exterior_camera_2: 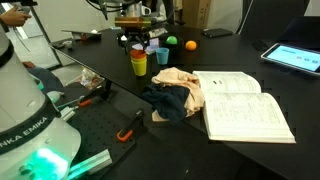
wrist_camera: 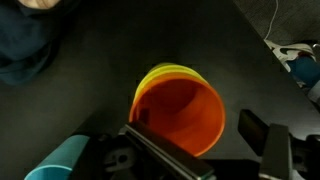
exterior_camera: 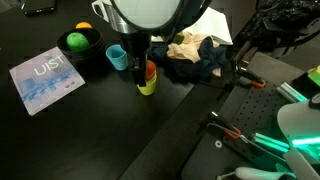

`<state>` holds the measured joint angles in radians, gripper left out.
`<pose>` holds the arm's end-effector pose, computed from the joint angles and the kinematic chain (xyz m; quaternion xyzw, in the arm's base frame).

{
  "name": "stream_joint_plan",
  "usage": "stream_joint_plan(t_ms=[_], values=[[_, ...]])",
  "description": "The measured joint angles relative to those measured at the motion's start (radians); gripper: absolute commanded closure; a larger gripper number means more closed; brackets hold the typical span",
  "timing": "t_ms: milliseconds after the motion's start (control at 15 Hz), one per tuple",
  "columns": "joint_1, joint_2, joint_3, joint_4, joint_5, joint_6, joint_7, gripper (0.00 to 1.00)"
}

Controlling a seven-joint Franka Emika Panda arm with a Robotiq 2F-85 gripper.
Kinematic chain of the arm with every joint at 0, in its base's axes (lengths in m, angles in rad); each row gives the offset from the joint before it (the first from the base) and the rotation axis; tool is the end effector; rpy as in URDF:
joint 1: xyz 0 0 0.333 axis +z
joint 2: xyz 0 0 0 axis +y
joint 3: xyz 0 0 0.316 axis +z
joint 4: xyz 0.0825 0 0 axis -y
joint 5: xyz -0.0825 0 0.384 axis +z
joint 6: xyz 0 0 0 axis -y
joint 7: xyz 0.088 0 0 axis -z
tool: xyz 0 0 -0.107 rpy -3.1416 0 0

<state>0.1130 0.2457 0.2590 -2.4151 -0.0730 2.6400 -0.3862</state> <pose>0.4585 0.1850 0.2125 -0.9179 -0.3964 0.0053 0.0139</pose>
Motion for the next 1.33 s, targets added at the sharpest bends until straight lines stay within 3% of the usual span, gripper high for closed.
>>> stream_joint_plan(t_ms=[467, 533, 1333], values=[[0.0, -0.003, 0.001, -0.003, 0.0, -0.001, -0.004, 0.96], [0.0, -0.003, 0.001, -0.003, 0.0, -0.001, -0.004, 0.99], [0.0, -0.032, 0.0, -0.002, 0.0, -0.005, -0.01, 0.98]])
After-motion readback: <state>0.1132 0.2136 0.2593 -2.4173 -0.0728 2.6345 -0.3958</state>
